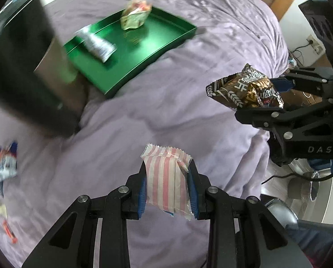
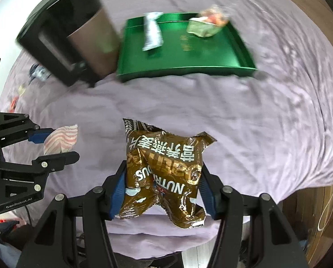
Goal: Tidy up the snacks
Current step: 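Carry the striped wrapper and Nutrious bag with both grippers over the green tray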
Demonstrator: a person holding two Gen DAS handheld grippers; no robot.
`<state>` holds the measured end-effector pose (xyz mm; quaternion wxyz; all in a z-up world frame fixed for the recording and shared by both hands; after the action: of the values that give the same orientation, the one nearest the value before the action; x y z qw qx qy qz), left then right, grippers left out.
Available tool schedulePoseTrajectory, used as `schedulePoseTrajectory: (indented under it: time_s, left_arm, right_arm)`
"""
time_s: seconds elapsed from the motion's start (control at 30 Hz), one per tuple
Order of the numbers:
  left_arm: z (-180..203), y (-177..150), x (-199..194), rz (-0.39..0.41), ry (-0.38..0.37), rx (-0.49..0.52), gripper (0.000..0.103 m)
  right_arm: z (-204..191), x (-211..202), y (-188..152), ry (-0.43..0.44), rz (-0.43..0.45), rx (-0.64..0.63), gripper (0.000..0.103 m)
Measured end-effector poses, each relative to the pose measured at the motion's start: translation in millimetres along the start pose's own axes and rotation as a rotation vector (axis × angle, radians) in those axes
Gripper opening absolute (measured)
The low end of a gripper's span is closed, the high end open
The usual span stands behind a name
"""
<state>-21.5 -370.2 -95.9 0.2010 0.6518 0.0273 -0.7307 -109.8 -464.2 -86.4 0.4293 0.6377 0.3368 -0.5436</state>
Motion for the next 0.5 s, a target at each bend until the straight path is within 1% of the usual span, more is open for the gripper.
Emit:
schedulePoseTrajectory:
  time_s: [0.17,0.33,0.43,0.5]
  left_arm:
    - [16.9,31.4,8.8,0.001,0.002,0.024,0.027]
    - [25.4,48.9,14.0,0.003,0.001,0.028,0.027]
    - [25.5,61.4,17.6,0.009,0.003,0.015,0.027]
    - [19.3,75.3,19.1,0.021,0.017,-0.017,0.027]
  right_arm:
    - [27.1,-1.5,0.3,-0.004,0.017,0.048,0.01]
    - [46.7,-2.4,6.4,-0.006,0.035,0.08,0.01]
    - [53.8,-2.6,15.2,-0.007,0.049,0.086,0.01]
    - [57.1,-2.5,24.1,-0.008,0.061,0.086,0.01]
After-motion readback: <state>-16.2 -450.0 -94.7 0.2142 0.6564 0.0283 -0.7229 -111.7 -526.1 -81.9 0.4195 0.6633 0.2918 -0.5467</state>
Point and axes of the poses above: each gripper's, at about its wrist camera, not at the fingertips, and x roughly the way its jaws point, z to its right, y to its top, the point moved 8 cm from there along x, roughly the way its jaws point, and after that the axes turned 5 degrees about -z, right-handed, at the moved point
